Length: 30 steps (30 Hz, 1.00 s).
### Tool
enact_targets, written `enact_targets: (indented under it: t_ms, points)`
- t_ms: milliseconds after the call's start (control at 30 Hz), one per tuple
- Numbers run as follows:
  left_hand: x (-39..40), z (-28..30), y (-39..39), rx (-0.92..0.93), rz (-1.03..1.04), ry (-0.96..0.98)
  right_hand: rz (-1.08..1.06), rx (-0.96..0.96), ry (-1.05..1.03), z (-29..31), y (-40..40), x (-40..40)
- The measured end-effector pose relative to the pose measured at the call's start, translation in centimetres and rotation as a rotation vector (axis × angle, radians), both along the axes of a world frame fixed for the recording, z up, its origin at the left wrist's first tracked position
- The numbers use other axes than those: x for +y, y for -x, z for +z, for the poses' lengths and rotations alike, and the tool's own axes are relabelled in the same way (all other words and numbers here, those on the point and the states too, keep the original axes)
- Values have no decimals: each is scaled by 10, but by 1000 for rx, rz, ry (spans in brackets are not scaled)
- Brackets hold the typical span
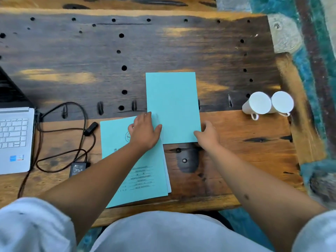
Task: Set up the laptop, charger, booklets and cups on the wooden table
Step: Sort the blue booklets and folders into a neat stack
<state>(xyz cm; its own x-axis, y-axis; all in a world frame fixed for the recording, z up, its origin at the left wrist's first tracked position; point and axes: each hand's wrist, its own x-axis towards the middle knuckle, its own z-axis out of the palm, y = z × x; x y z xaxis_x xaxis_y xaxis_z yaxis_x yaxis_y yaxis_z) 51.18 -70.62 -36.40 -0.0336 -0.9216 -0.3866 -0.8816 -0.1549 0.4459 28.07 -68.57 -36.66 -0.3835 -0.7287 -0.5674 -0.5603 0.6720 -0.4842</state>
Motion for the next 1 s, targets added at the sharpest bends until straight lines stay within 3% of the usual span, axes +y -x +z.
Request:
enact_targets:
  t_ms: [100,267,567,767,900,1000]
  points:
    - [-28,-8,9,-116,-28,-83,-39,-47,8,-3,2,-17]
    - [-48,-14,21,-28,168,-139,8,14,-72,-11,-1,-44]
    - [-60,-7,23,-21,261,-172,-228,-383,-130,-14,24,-69]
    - [-62,-3,21,74,299,-207,-180,-233,-103,-16,18,-68]
    - [-68,1,28,276,344,-259,-215,-169,-74,-18,24,-65]
    - [-71,1,38,293,195,-281,-291,-203,-59,-19,35,-61]
